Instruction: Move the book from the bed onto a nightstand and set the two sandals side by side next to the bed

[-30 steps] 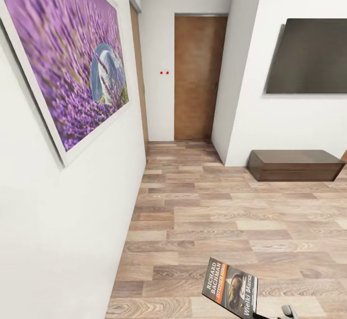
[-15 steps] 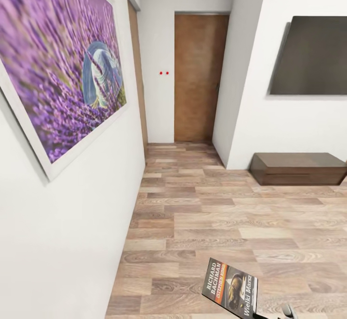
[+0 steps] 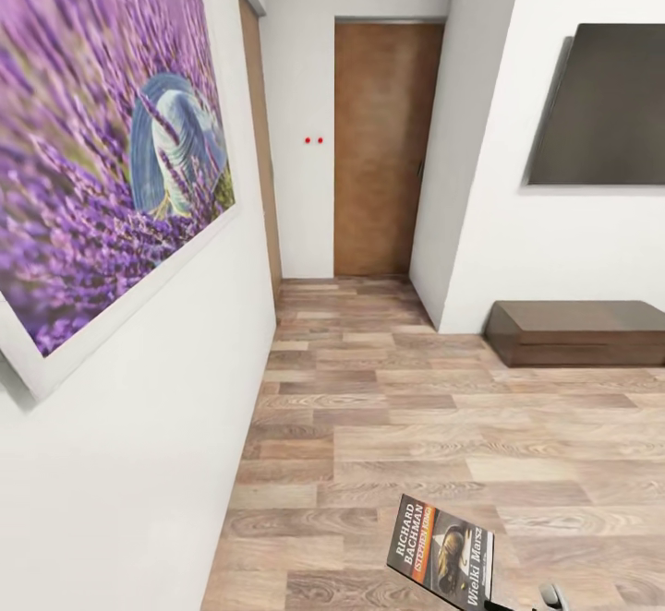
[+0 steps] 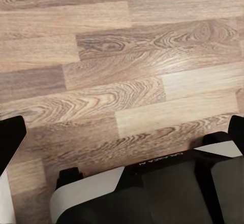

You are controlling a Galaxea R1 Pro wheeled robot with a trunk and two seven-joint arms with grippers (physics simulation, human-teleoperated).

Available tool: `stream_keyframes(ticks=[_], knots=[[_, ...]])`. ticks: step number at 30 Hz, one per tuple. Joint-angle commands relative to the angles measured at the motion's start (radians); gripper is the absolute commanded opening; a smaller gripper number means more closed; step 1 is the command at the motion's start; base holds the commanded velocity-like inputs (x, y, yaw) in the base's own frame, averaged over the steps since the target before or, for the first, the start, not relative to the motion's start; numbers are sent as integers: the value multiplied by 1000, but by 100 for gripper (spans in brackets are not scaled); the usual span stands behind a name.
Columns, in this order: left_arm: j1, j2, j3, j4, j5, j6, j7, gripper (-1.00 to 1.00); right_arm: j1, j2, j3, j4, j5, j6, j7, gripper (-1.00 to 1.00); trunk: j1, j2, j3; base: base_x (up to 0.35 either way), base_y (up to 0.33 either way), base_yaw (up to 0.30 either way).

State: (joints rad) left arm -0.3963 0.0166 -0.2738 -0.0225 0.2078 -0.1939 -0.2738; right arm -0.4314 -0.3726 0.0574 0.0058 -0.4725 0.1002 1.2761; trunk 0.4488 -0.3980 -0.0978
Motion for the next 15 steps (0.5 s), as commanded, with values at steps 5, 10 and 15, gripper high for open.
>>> stream_keyframes(ticks=[5, 10, 15], knots=[[-1, 0, -8, 1, 10, -3, -4, 100, -1, 0, 1, 0, -9, 10, 3, -100, 1, -2, -2, 333, 0, 0], [-1, 0, -8, 1, 10, -3, -4, 100, -1, 0, 1, 0, -9, 10, 3, -100, 1, -2, -2, 333, 0, 0], [-1, 0, -8, 1, 10, -3, -4, 100, -1, 0, 1, 0, -9, 10, 3, -100, 1, -2, -2, 333, 0, -70]])
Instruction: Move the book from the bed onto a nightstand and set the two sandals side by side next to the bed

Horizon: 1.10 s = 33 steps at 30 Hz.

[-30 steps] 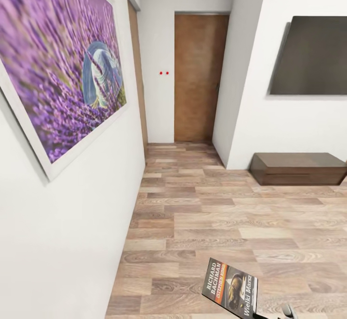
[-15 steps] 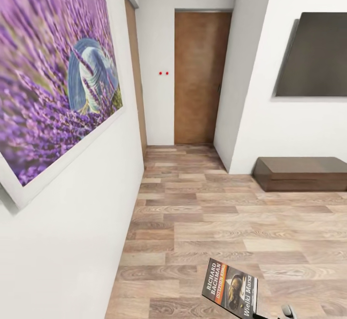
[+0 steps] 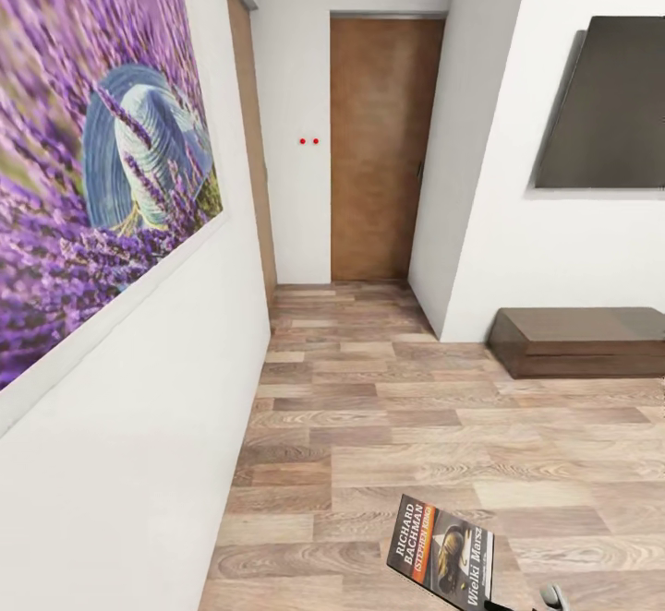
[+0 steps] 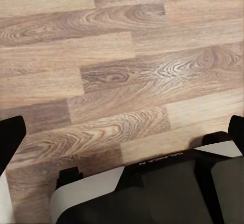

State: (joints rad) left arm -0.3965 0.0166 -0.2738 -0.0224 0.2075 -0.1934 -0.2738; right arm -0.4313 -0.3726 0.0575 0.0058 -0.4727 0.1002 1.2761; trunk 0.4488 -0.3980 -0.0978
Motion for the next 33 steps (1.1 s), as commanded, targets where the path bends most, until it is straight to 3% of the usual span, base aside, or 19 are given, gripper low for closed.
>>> stream_keyframes(ticks=[1, 12, 26, 33], knots=[[-1, 0, -8, 1, 10, -3, -4, 100, -1, 0, 1, 0, -9, 10, 3, -100, 1, -2, -2, 333, 0, -122], [-1, 0, -8, 1, 10, -3, -4, 100, -1, 0, 1, 0, -9, 10, 3, -100, 1, -2, -2, 333, 0, -77], [-1, 0, -8, 1, 10, -3, -4, 100, -1, 0, 1, 0, -9, 10, 3, -100, 1, -2, -2, 333, 0, -225], [-1, 0, -8, 1, 10, -3, -4, 100, -1, 0, 1, 0, -9, 10, 3, -100, 1, -2, -2, 333, 0, -35]])
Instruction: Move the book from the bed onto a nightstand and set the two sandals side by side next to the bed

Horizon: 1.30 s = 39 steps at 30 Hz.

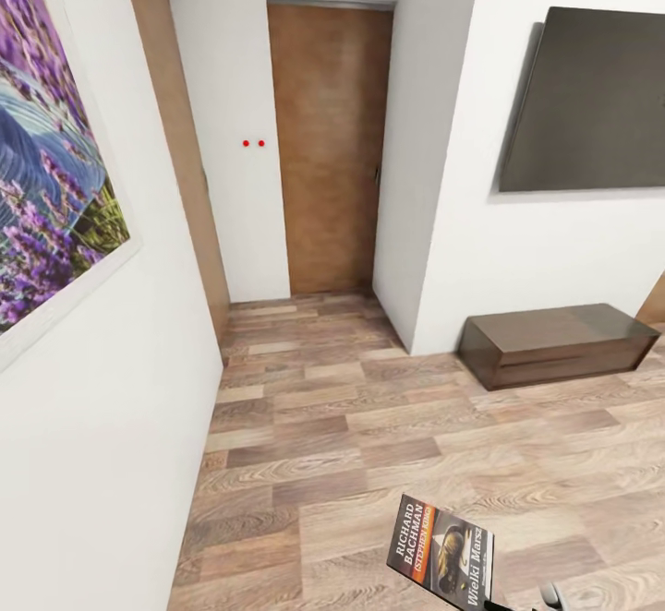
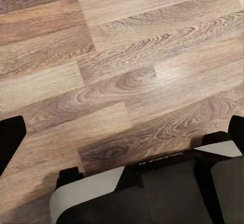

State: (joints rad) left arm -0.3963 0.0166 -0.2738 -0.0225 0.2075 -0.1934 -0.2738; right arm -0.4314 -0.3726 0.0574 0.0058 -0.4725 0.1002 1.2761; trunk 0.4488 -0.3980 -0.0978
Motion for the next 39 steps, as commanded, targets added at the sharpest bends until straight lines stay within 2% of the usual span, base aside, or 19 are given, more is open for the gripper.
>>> stream_keyframes(ticks=[1, 26, 34, 39], knots=[[-1, 0, -8, 1, 10, -3, -4, 100, -1, 0, 1, 0, -9, 10, 3, -100, 1, -2, -2, 333, 0, -3], [-1, 0, -9, 1, 10, -3, -4, 100, -1, 0, 1, 0, -9, 10, 4, -100, 1, -2, -2, 333, 0, -5], [-1, 0, -9, 1, 10, -3, -4, 100, -1, 0, 1, 0, -9, 10, 3, -100, 1, -2, -2, 327, 0, -170], [-1, 0, -8, 1, 10, -4, -4, 100, -1, 0, 1, 0, -9, 10, 3, -100, 1, -2, -2, 128, 0, -268]])
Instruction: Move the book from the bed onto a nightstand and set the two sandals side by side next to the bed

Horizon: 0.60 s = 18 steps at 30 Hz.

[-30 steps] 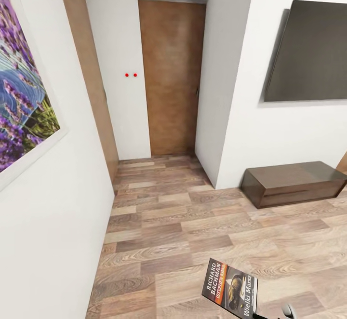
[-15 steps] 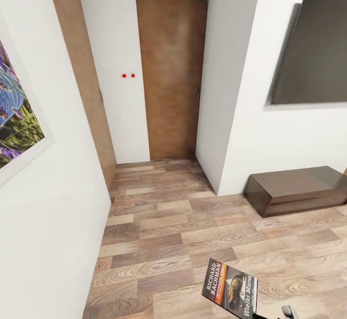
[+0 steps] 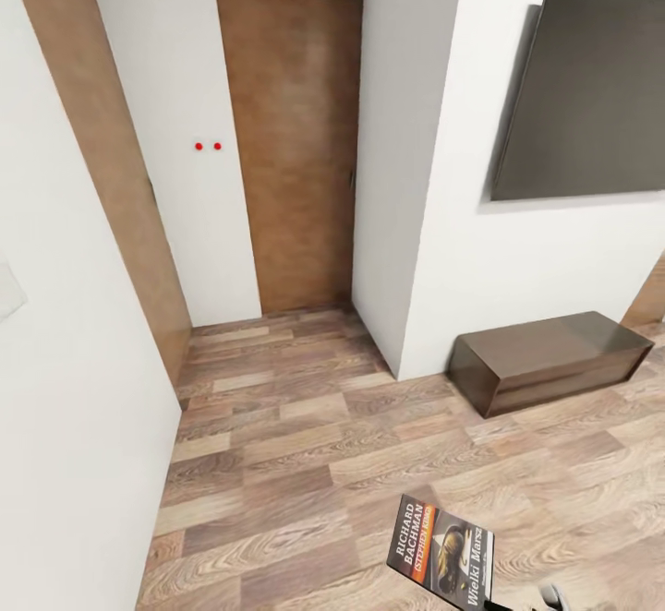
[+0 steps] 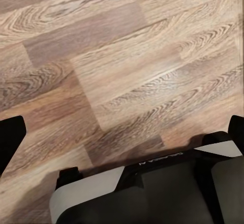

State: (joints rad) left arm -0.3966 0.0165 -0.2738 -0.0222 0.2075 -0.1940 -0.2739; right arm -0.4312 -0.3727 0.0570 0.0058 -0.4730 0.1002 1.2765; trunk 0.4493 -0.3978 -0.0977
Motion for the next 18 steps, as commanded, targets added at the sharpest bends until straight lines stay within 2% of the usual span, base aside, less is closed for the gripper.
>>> stream_keyframes(ticks=[1, 18], knots=[[-1, 0, -8, 1, 10, -3, -4, 100, -1, 0, 1, 0, -9, 10, 3, -100, 1, -2, -2, 38, 0, -277], [-1, 0, -9, 1, 10, -4, -2, 100, -1, 0, 1, 0, -9, 10, 3, -100, 1, -2, -2, 3, 0, -280]])
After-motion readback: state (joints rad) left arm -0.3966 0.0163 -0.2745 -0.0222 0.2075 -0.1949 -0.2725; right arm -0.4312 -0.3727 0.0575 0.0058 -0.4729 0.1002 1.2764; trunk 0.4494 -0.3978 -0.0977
